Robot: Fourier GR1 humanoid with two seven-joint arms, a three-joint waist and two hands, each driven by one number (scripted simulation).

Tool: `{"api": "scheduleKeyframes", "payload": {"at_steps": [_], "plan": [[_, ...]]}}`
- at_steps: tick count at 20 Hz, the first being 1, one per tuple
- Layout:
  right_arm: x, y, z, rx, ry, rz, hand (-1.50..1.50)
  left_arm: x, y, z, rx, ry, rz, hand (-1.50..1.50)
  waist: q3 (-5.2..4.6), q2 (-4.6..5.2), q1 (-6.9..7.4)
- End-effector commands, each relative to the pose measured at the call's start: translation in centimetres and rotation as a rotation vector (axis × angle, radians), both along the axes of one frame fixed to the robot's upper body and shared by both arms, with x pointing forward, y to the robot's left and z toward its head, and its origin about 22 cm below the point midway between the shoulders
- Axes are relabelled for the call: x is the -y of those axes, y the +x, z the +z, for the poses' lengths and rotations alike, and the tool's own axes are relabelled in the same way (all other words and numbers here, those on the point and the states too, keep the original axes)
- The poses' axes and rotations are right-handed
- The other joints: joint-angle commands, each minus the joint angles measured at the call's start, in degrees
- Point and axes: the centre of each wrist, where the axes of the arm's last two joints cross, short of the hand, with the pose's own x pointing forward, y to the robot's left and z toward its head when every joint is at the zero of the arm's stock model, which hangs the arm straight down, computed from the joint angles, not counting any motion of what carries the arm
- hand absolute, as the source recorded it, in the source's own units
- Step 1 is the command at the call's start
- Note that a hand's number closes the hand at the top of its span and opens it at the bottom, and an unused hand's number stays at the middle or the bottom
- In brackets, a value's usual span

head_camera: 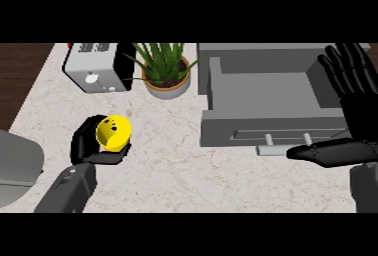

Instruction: Pick up the cup, place it into the drawer and close the drawer

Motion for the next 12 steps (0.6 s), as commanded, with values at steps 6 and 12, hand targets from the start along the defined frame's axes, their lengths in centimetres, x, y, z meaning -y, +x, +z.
{"api": "scheduleKeyframes", "payload": {"at_steps": [6, 12], "plan": [[1.5, -0.3, 0.0, -0.02, -0.009, -0.013, -1.5, 5.6, 7.2, 7.5, 0.219, -0.021, -0.151, 1.5, 0.23, -0.72, 1.02], [1.8, -0.3, 0.1, -0.04, -0.031, -0.045, -1.5, 11.3, 9.8, 13.9, 0.226, 0.005, -0.286, 1.5, 0.25, -0.99, 1.83]]}}
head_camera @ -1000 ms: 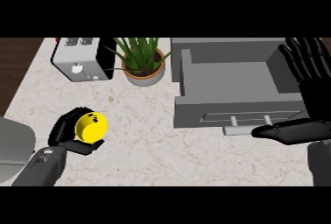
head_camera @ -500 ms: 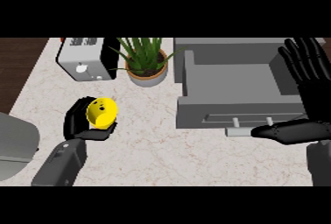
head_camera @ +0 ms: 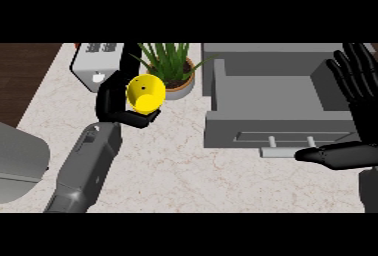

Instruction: Pick up the cup, place it into the drawer and close the drawer

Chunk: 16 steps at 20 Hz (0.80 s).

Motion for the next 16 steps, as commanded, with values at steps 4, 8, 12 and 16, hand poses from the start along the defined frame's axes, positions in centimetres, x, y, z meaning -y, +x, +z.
{"api": "scheduleKeyframes", "payload": {"at_steps": [4, 8, 12, 16], "plan": [[-0.7, 0.3, 0.5, 0.015, -0.001, -0.015, -1.5, 6.5, 3.5, 10.2, 0.055, 0.041, -0.091, 1.5, -0.01, 0.02, -0.19], [-1.0, 0.1, -1.1, 0.007, 0.013, 0.009, -1.5, 8.8, 3.4, 11.6, 0.042, 0.091, -0.085, 1.5, 0.03, 0.04, -1.09], [-0.4, 0.4, -0.6, 0.014, 0.01, 0.018, -1.5, 10.3, 3.6, 14.8, 0.056, 0.123, -0.059, 1.5, 0.13, -0.07, -2.35], [-1.4, 0.8, -0.9, 0.006, 0.001, 0.039, -1.5, 11.5, 3.4, 14.9, -0.049, 0.183, -0.043, 1.5, 0.1, 0.4, -3.77]]}}
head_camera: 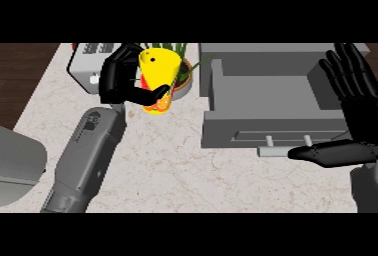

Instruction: Pick up the cup, place it into the drawer and close the drawer

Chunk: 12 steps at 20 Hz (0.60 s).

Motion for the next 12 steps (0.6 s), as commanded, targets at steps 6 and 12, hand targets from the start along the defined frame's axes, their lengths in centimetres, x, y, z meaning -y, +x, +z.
{"api": "scheduleKeyframes", "payload": {"at_steps": [6, 12], "plan": [[-1.3, 0.8, 0.2, 0.019, -0.004, 0.053, -1.5, 9.4, 1.3, 7.5, -0.048, 0.143, -0.081, 1.5, 0.44, 1.51, -5.39], [-1.4, 1.5, 1.2, 0.054, 0.014, 0.101, -1.5, 10.6, 0.5, 6.7, -0.121, 0.258, -0.057, 1.5, 0.57, 2.33, -8.04]]}}
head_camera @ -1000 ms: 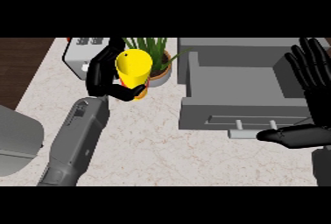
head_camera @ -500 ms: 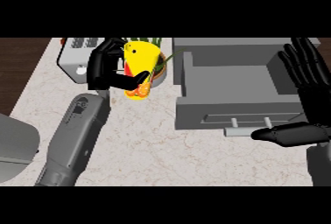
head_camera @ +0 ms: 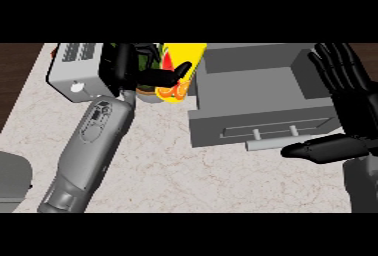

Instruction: Pick up the cup, place it into the drawer and close the drawer

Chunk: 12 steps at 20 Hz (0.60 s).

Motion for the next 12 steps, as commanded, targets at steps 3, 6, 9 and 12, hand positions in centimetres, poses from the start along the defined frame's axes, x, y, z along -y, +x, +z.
{"api": "scheduleKeyframes", "payload": {"at_steps": [3, 6, 9, 12], "plan": [[-1.2, 0.7, 0.9, 0.034, 0.0, 0.034, -1.5, 8.1, 0.9, 1.2, -0.195, 0.183, -0.226, 1.5, -0.23, 2.24, -3.37], [-0.9, 0.7, 1.3, 0.042, -0.003, 0.053, -1.5, 8.9, 1.3, 0.9, -0.233, 0.216, -0.213, 1.5, -0.23, 2.68, -5.38], [-1.4, 0.9, 0.7, 0.028, 0.016, 0.061, -1.5, 9.5, 1.6, 0.7, -0.23, 0.248, -0.256, -1.5, -0.27, 3.0, -5.1], [-1.9, 0.9, 1.2, 0.044, 0.009, 0.099, -1.5, 9.5, 1.6, 0.3, -0.236, 0.149, -0.25, -1.5, -0.37, 2.79, -6.05]]}}
